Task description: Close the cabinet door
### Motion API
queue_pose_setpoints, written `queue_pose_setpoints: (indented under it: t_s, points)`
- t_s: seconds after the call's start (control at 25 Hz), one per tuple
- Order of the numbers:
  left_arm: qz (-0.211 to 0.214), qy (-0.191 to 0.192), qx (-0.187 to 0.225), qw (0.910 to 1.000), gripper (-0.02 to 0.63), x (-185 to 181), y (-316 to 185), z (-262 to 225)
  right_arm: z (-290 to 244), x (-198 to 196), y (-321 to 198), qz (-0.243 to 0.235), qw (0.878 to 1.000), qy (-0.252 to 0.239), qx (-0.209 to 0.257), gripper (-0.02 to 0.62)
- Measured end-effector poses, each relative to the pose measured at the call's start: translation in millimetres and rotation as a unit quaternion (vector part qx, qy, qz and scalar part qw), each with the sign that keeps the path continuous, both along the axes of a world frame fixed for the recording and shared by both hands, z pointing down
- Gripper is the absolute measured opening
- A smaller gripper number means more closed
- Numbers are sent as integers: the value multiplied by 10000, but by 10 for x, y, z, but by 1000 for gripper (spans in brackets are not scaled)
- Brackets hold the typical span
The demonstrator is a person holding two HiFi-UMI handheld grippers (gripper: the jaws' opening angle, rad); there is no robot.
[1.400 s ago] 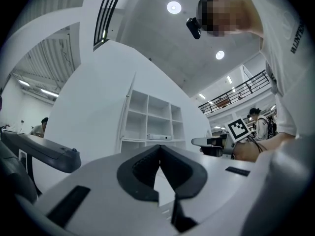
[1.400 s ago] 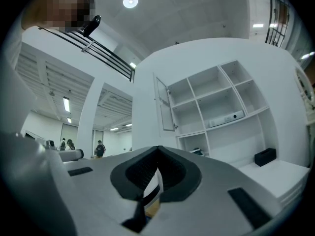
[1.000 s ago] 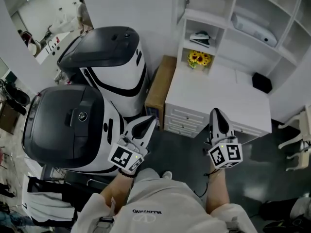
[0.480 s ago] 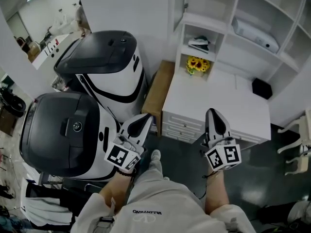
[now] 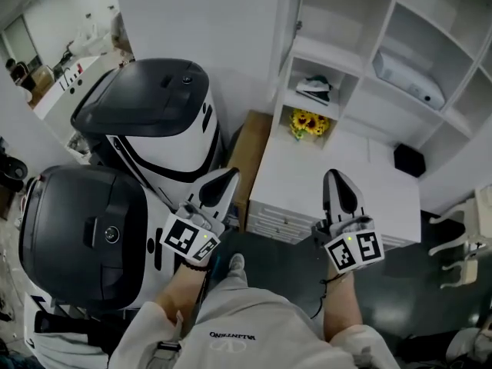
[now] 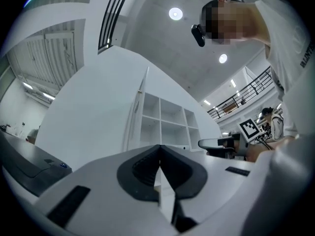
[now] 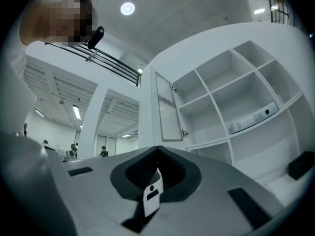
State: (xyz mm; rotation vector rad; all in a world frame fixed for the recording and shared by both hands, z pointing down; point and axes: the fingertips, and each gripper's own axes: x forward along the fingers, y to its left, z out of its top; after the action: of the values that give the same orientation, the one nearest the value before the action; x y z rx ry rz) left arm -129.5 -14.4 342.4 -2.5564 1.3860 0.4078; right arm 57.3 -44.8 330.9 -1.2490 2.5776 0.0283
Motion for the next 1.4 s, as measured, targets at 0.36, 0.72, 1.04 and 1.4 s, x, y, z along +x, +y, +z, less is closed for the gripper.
queue_pose_setpoints:
  t_s: [0.36, 0.72, 1.04, 1.4]
  points:
    - [838, 624, 392, 9938, 4, -289, -945, -524, -635, -491, -703, -307, 9978, -312, 493, 11]
    - [1478, 787, 777, 9828, 5, -316, -1450, -887, -926, -799, -1132, -467, 9957, -369, 716, 11]
    - [1784, 803, 1123, 9742, 5, -208, -1710, -1305, -1352, -878, -1332, -762, 9906, -400, 1059, 11]
    - [1930, 987, 1403, 9661, 5, -187, -1930, -1767, -1678, -989, -1538, -1217, 9841, -369, 1237, 11]
